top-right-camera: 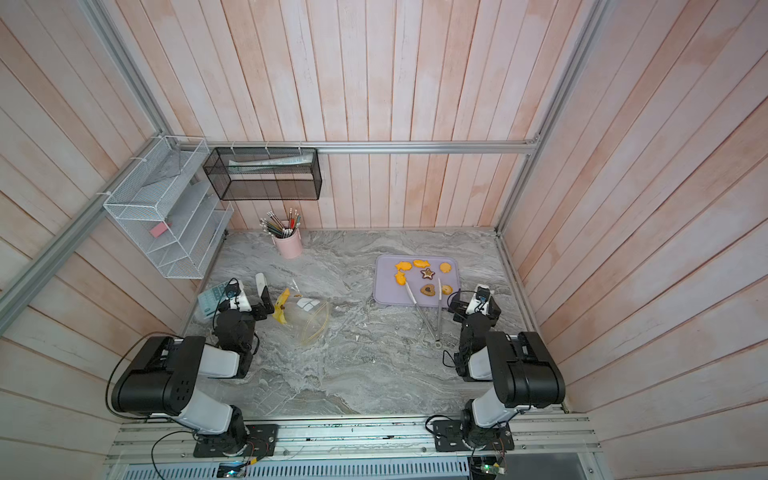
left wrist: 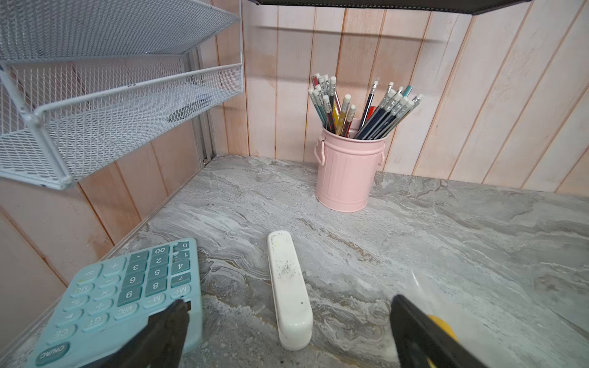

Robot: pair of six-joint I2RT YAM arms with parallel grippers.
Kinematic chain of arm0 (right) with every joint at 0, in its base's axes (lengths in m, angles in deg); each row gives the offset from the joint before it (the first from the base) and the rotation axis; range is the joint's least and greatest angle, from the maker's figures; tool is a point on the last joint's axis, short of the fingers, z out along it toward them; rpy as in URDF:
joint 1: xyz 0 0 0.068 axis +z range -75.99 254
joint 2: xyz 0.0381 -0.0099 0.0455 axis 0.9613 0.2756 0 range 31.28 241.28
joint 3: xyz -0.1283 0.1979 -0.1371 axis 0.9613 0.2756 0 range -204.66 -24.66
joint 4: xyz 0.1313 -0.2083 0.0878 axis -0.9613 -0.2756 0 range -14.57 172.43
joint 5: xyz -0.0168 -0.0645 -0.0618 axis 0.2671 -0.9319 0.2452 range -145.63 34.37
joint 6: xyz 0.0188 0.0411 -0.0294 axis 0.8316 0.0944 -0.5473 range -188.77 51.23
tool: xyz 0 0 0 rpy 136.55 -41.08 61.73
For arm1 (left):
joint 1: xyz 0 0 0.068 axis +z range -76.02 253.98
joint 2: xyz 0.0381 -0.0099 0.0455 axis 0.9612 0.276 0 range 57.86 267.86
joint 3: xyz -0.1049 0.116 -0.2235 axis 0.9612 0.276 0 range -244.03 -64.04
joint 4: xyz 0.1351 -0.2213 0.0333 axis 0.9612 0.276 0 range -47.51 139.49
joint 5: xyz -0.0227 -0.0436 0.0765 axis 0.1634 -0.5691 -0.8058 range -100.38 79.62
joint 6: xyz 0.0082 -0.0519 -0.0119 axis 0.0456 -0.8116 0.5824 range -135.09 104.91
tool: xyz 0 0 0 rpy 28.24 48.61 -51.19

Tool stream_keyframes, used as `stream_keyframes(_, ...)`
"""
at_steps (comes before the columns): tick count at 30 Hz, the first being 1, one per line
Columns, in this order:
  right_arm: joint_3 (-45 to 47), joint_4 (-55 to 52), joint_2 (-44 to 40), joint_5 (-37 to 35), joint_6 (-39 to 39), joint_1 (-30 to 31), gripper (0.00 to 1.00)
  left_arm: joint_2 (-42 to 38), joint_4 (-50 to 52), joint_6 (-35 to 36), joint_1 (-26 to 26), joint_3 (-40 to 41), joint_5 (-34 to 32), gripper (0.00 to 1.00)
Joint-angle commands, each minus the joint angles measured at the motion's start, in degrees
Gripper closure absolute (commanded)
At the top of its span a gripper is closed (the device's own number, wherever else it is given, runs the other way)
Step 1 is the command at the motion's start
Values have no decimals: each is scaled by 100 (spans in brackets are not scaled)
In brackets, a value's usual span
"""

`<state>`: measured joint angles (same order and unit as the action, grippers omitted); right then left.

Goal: Put the cookies into a resealable bag to prevent moisture
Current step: Pick up the ziploc bag from the center of the board.

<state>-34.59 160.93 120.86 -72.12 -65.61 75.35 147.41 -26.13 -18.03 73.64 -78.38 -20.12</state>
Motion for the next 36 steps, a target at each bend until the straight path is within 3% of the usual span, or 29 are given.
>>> stream_keyframes(1,-114,174,68,-79,-35,-17,2,35,-126,72,-13,-24,-69,0)
stream_keyframes(31,-42,265,42,-3,49,-94,2,1,-156,73,-1,-6,-69,0)
stream_keyframes(33,155,499,-192,-122,-65,44,2,-420,142,100,-29,24,-85,0)
stream_keyframes(36,255,142,-1044,-780,-498,536,2,-1728,1516,194,-306,-225,-473,0)
